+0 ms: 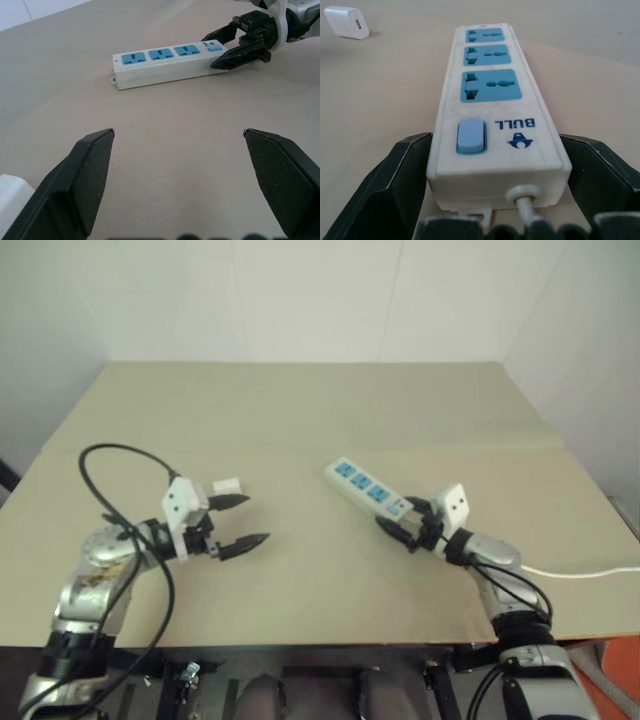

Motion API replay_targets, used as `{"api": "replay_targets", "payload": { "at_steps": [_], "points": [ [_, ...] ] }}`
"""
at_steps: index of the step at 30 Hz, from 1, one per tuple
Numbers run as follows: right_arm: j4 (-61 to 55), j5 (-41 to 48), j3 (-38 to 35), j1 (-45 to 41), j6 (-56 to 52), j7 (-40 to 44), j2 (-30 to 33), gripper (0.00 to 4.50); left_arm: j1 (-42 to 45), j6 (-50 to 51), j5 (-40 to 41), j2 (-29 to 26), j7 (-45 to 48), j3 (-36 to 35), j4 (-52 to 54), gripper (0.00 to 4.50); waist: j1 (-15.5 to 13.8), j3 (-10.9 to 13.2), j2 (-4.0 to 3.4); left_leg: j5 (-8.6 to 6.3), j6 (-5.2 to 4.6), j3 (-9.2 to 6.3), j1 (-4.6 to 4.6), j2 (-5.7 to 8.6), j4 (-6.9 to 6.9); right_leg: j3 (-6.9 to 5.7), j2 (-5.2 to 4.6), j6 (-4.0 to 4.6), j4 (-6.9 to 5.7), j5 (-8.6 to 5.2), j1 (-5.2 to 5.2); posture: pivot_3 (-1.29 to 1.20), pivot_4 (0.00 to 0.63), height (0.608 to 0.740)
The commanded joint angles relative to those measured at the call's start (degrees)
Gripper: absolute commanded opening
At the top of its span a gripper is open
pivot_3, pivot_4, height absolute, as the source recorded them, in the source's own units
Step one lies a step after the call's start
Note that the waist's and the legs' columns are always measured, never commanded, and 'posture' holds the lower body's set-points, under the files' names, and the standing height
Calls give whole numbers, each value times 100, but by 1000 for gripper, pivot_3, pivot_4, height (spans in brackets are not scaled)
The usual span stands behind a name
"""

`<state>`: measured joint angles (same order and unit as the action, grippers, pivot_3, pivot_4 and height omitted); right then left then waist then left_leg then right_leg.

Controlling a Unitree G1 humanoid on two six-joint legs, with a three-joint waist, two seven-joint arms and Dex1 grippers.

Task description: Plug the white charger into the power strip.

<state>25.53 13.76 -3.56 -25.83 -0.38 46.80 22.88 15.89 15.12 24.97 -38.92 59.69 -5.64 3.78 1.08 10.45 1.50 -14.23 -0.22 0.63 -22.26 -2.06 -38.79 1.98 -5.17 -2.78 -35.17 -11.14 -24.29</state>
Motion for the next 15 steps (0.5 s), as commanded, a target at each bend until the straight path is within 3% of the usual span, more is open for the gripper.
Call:
{"api": "replay_targets", "payload": {
  "at_steps": [1,3,8,15],
  "points": [
    [-3,138,-163,-167,92,17,22,4462,122,-69,117,-9,-13,-145,164,4500,0,0,0,0,0,0,0,0,0,0,0,0,0,0,0,0,150,740],
    [33,168,-170,-192,74,30,16,4462,108,-83,103,-8,-10,-139,156,4500,2,0,0,0,0,0,1,0,0,0,0,0,0,0,0,0,150,740],
    [76,202,-136,-215,111,50,-34,3416,33,-89,98,-13,-33,-164,195,4500,5,0,0,0,0,0,0,0,0,0,0,0,0,0,0,0,150,740],
    [207,150,-83,-271,229,116,-83,3417,-69,-74,114,-20,-110,-216,289,4500,30,0,0,0,0,0,2,-1,0,1,1,0,-2,0,0,0,150,740]
  ]
}}
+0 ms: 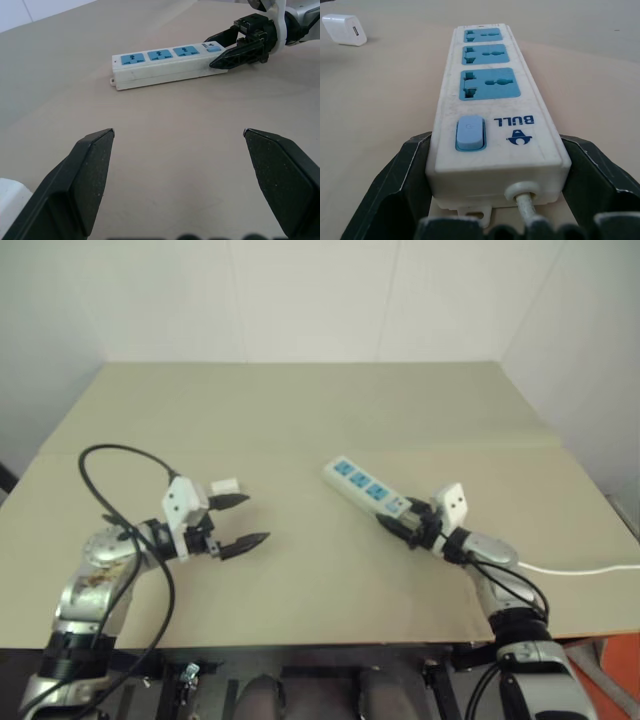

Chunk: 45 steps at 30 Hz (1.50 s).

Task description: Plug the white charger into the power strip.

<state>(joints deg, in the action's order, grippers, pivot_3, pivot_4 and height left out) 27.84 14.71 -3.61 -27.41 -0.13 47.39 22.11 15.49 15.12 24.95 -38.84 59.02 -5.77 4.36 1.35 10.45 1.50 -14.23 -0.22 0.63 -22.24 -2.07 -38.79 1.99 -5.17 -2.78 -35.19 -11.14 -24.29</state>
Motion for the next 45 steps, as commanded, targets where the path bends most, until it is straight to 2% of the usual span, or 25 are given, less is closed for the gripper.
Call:
{"api": "replay_targets", "payload": {
  "at_steps": [1,9,12,17,19,22,25,29,32,39,45],
  "points": [
    [-36,75,-66,-106,212,138,6,3417,-49,-71,119,-36,-49,-217,249,4500,6,0,0,0,0,0,0,0,0,0,0,0,0,0,0,0,150,740],
    [-444,241,164,-59,201,1397,321,3417,-107,-88,98,-251,40,-420,228,4500,22,0,0,0,0,0,-1,0,1,-1,0,0,1,0,-1,0,150,740],
    [-511,117,479,-165,364,2168,528,3417,55,87,10,-346,-95,-419,160,4500,23,0,0,0,0,0,-1,0,0,-1,0,0,1,0,-1,0,150,740],
    [-330,-47,936,-516,525,2998,680,3417,414,121,-208,-490,-228,-324,-72,4500,59,1,0,0,0,-1,1,0,0,-1,1,-1,0,0,0,0,150,740],
    [-221,-124,1078,-637,596,3143,649,3417,654,247,-456,-588,-396,-192,-150,4500,75,0,0,0,0,-1,1,-2,1,-2,3,-1,0,0,-1,0,150,740],
    [-4,-277,1247,-797,729,3161,518,3417,1366,1098,-621,-749,-718,-11,-262,4500,82,3,6,0,0,-5,-1,0,-1,-3,3,-1,-3,0,-1,0,150,740],
    [222,-395,1342,-900,805,3125,416,3417,1949,1182,-717,-958,-423,151,-699,4500,109,3,6,0,0,-7,-1,0,-1,-4,4,-2,-2,0,0,0,150,740],
    [503,-422,1374,-1033,832,3144,294,3417,2949,881,-1354,-1343,423,946,-1857,4500,140,3,5,0,0,-5,3,1,4,-1,7,-1,-7,0,-3,0,150,740],
    [732,-520,1420,-1093,990,3069,192,3417,3982,670,-2039,-1257,1022,1701,-3273,4500,121,4,7,0,1,-7,1,1,1,-3,9,-1,-13,-1,-4,0,150,740],
    [859,-678,1437,-1021,1067,2830,121,3417,5962,-276,-3436,-553,1756,2843,-6132,4500,136,3,16,2,3,-7,-3,0,-1,-3,12,-2,-11,-1,-4,0,150,740],
    [770,-731,1444,-902,1022,2650,125,3417,6682,-861,-4297,29,2062,3351,-7408,4500,149,3,20,2,2,-7,0,1,-1,1,11,-4,-15,-2,-4,0,150,740]
  ]
}}
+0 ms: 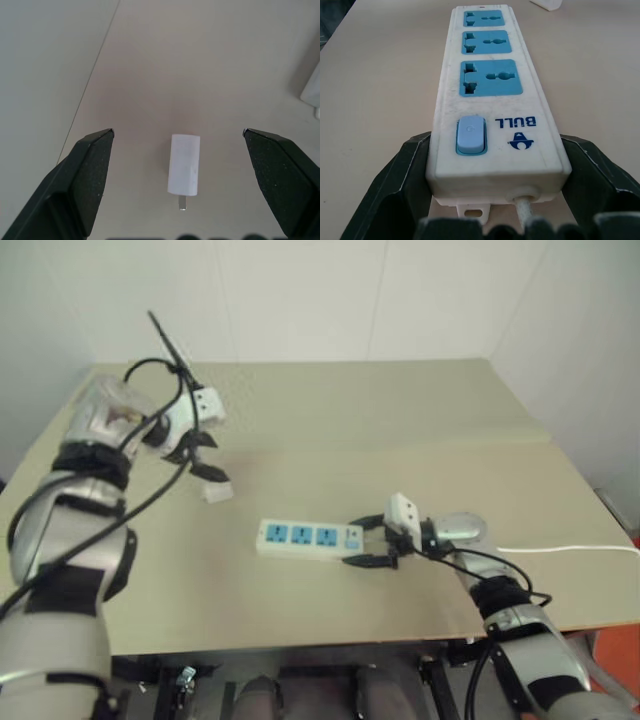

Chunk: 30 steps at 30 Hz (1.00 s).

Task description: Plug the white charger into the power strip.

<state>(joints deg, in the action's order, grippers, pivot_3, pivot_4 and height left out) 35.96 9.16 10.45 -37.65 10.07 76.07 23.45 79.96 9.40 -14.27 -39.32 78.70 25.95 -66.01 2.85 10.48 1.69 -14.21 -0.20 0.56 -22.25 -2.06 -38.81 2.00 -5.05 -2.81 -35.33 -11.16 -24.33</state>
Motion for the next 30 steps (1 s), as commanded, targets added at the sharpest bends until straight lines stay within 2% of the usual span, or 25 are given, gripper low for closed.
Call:
{"api": "replay_targets", "payload": {
  "at_steps": [1,16,29,30],
  "points": [
    [-70,-178,41,147,-15,-248,-9,3417,285,-345,-496,139,49,225,-495,4500,-1,0,1,0,0,-1,0,0,-1,0,0,-1,-2,0,0,0,150,740],
    [-966,-115,55,717,-559,-627,131,3417,165,-489,-1145,898,-1003,76,-1131,4500,-13,-2,10,0,0,-4,-4,1,-4,1,-2,-4,-9,-2,-2,0,150,740],
    [-1363,-97,83,946,-819,-853,233,3417,-93,-356,-1263,1034,-1367,-105,-1225,4500,-32,-1,11,0,0,-7,-5,4,-5,-1,-4,-5,-9,-2,-1,0,150,740],
    [-1385,-91,85,952,-852,-859,236,3417,-116,-368,-1322,1032,-1397,-71,-1229,4318,-33,-1,11,0,0,-7,-6,4,-5,-1,-4,-5,-9,-2,-1,0,150,740]
  ]
}}
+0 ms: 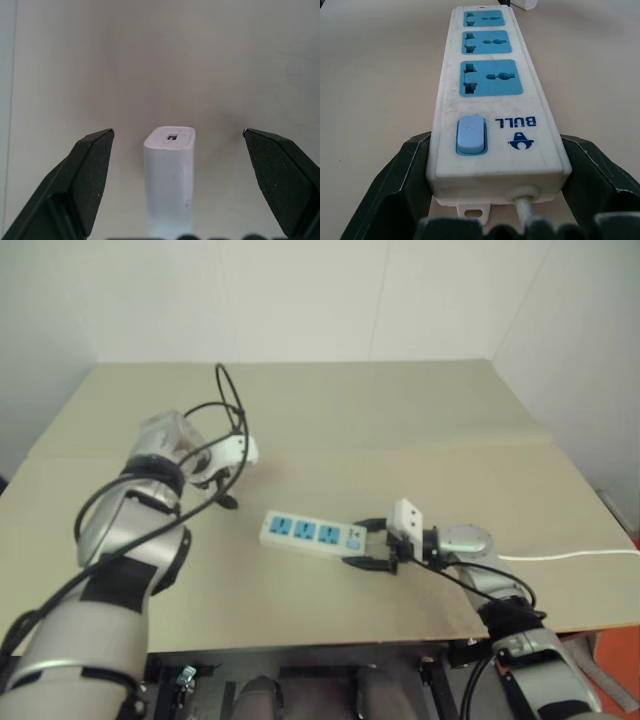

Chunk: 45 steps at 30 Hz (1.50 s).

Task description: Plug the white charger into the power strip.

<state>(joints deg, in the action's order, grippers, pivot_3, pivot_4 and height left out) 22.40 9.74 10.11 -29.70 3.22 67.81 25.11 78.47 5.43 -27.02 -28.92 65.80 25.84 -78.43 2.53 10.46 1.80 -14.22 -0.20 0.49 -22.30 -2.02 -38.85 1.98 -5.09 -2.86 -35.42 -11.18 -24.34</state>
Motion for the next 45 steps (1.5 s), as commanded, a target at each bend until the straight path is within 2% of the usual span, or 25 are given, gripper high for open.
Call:
{"api": "replay_targets", "payload": {
  "at_steps": [1,3,11,12,16,21,24,26,28,32,33,35,38,42,43,45],
  "points": [
    [-52,-146,118,162,-188,-48,75,3417,13,4,-88,-13,-121,-39,12,4110,0,0,0,0,0,0,0,0,0,0,0,0,0,0,0,0,150,740],
    [-84,-141,114,170,-208,-74,82,3417,-7,-18,-116,-13,-142,-33,10,3648,1,0,0,0,0,0,0,1,0,0,0,0,-1,0,0,0,150,740],
    [-87,-165,120,160,-256,-122,102,3417,-61,-24,-164,22,-194,-66,5,1106,0,0,0,0,0,0,1,1,0,0,0,0,-1,0,0,0,150,740],
    [-89,-161,124,162,-261,-124,102,3417,-57,-23,-169,23,-191,-66,5,1010,0,0,0,0,0,0,1,1,0,0,0,0,-1,0,0,0,150,740],
    [-81,-161,145,176,-252,-125,103,3417,3,-76,-142,14,-69,-105,23,1016,1,0,0,0,0,0,2,1,0,0,0,0,-1,0,1,0,150,740],
    [-102,-149,164,191,-261,-70,128,3417,245,-241,241,-69,145,-538,153,1016,-2,0,1,0,0,0,0,1,-1,0,0,0,-1,0,1,0,150,740],
    [-128,-98,161,191,-212,28,136,3417,291,-485,689,-176,256,-1034,312,1016,-2,0,1,0,0,0,0,1,0,-1,-1,0,0,0,0,0,150,740],
    [-128,-91,184,184,-156,140,172,3417,125,-992,1398,-282,634,-1678,621,1016,-4,0,1,0,0,-1,-1,2,0,-1,-3,0,0,0,0,0,150,740],
    [-93,-77,218,138,-119,304,220,3417,-220,-1535,2242,-400,1236,-2366,1106,1016,-2,0,1,0,0,-2,-5,1,0,-4,-5,0,0,0,-1,0,150,740],
    [164,-158,331,-80,108,681,358,3417,-1173,-1298,3397,-475,1995,-3078,2558,1016,10,-1,-1,0,0,2,1,2,-4,0,-7,0,-36,0,0,0,150,740],
    [257,-162,353,-161,147,779,380,3417,-1578,-1481,3727,-398,1919,-3297,3123,1016,15,-2,-3,0,0,4,3,3,-4,1,-8,0,-40,0,0,0,150,740],
    [511,-146,386,-367,248,1015,416,3417,-2320,-634,4510,-249,1754,-3666,4280,1016,13,-2,-3,0,0,5,13,1,-5,3,-9,0,-38,-1,6,0,150,740],
    [987,-159,389,-637,387,1185,401,3417,-3163,308,4963,-60,1031,-3816,5547,1016,-15,0,1,0,1,-2,6,-1,-15,1,-7,1,-43,0,4,0,150,740],
    [1603,-273,414,-911,654,1356,391,3417,-4107,394,5680,827,-409,-4374,6841,1016,-60,-5,8,1,1,-10,11,3,-20,-3,-12,1,-34,0,14,0,150,740],
    [1689,-283,419,-945,704,1385,385,3417,-4274,452,5761,898,-563,-4409,7051,1016,-59,-5,9,1,1,-11,15,3,-21,-1,-13,2,-31,1,19,0,150,740],
    [1832,-312,436,-1002,803,1438,374,3417,-4447,1106,5998,579,-130,-4153,7222,1016,-39,-6,10,1,2,-10,20,5,-20,1,-12,2,-32,1,21,0,150,740]
  ]
}}
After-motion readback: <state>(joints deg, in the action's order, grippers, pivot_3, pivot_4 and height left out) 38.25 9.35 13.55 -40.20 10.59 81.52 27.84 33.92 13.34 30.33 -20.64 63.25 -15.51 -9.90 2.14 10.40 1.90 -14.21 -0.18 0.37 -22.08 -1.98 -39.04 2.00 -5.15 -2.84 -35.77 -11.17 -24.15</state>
